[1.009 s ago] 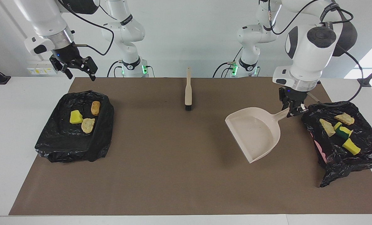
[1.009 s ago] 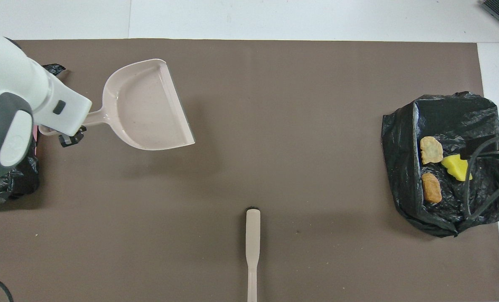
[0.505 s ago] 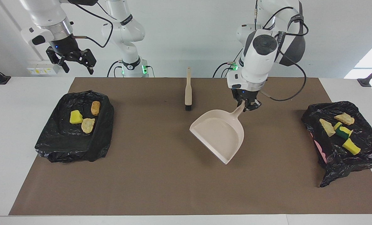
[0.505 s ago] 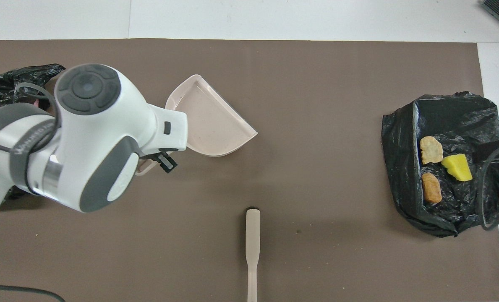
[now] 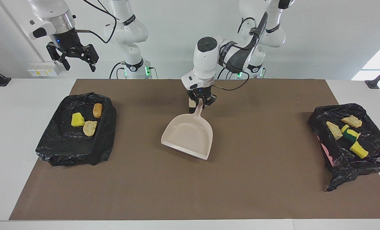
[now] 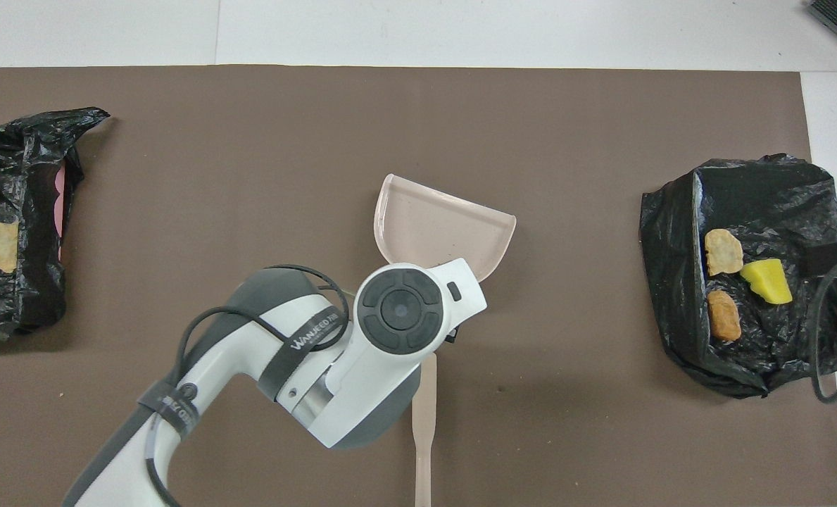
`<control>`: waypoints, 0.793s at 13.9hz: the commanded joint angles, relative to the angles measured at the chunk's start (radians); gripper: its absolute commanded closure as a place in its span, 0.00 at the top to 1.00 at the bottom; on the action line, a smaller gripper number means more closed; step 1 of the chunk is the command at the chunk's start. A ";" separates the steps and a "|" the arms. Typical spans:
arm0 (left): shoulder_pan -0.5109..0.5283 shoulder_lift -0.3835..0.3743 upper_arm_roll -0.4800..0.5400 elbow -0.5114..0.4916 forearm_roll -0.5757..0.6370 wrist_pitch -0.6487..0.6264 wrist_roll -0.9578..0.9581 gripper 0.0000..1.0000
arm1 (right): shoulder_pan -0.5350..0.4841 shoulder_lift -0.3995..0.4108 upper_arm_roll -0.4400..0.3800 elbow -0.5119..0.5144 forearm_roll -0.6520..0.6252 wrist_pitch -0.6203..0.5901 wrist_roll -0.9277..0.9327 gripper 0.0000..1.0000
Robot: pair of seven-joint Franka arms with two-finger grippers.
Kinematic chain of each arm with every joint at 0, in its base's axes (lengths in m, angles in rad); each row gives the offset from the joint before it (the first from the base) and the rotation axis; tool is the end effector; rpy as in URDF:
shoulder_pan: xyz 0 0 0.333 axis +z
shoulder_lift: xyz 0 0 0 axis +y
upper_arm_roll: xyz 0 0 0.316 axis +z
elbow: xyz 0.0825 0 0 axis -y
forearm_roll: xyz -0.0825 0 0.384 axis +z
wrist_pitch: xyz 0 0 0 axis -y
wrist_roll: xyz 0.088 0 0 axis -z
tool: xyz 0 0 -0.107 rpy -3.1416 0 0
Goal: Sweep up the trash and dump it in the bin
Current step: 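Bring the empty dustpan with the left gripper to the mat center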
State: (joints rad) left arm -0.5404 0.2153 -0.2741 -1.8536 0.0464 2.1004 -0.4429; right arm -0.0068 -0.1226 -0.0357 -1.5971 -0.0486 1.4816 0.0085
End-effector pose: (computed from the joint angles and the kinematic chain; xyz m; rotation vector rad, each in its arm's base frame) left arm 0.4301 -0.4405 0.4135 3.0460 -0.5970 0.0345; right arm 0.5055 -0.0284 0.6695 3.0963 -0.0856 0.0097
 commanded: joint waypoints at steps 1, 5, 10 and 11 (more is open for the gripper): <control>-0.038 0.022 0.021 -0.028 -0.013 0.078 -0.100 0.00 | -0.007 -0.009 0.007 -0.001 0.004 -0.037 -0.028 1.00; -0.038 0.016 0.022 -0.087 -0.013 0.093 -0.114 0.00 | -0.007 -0.019 0.007 -0.014 0.019 -0.024 -0.018 1.00; 0.026 0.006 0.032 -0.056 -0.011 0.072 -0.105 1.00 | -0.009 -0.019 0.007 -0.009 0.019 -0.030 -0.021 1.00; 0.055 0.000 0.032 -0.039 -0.011 0.044 -0.103 1.00 | -0.009 -0.019 0.007 -0.009 0.019 -0.030 -0.021 1.00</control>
State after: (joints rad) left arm -0.5373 0.2459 -0.2429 -1.9001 0.0464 2.1700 -0.5554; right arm -0.0063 -0.1247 -0.0335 -1.5971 -0.0448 1.4622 0.0085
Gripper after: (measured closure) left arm 0.229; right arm 0.000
